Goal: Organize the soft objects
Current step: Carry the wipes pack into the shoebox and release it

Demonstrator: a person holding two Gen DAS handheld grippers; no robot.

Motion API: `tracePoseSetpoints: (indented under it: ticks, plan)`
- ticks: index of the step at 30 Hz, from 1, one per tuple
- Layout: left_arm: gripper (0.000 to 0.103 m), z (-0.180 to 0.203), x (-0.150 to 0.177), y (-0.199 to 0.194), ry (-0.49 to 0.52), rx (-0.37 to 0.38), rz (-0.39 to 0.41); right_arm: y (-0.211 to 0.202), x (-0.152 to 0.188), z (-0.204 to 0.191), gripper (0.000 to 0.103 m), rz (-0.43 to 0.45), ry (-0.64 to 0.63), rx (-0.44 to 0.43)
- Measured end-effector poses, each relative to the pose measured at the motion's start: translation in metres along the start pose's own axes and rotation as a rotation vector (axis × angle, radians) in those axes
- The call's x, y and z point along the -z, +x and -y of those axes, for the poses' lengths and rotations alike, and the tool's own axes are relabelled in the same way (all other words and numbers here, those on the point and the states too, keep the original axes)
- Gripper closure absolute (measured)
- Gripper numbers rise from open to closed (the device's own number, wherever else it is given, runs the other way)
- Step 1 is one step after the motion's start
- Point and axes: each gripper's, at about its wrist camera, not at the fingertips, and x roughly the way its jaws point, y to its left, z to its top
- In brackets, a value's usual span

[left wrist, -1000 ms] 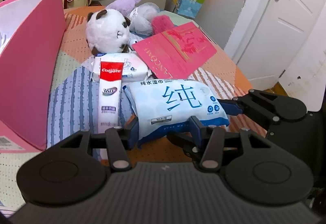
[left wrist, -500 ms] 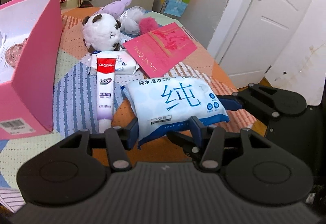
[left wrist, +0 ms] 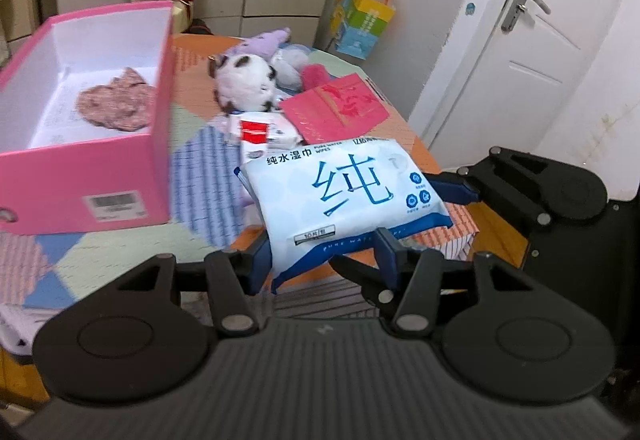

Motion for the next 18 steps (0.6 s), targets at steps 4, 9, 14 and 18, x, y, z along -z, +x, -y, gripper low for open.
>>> tracePoseSetpoints:
  ticks: [4,9,14,18]
  plan:
    - [0.05,-0.011,-0.001,-0.027,0.001,-0.043,0.037,-0.006,-0.017,-0.01,0.032,0.051,-0.007,-0.047]
    - [0.05,-0.028,-0.014,-0.052,0.009,-0.112,0.092,-0.001,-0.041,-0.014,0.03,0.148,0.009,-0.109]
    - [0.05,-0.051,-0.038,-0.064,0.013,-0.173,0.133,0.019,-0.072,-0.013,0.029,0.202,0.009,-0.155]
    - [0.05,-0.064,-0.055,-0.061,0.031,-0.227,0.171,0.036,-0.091,-0.014,0.029,0.25,-0.045,-0.136]
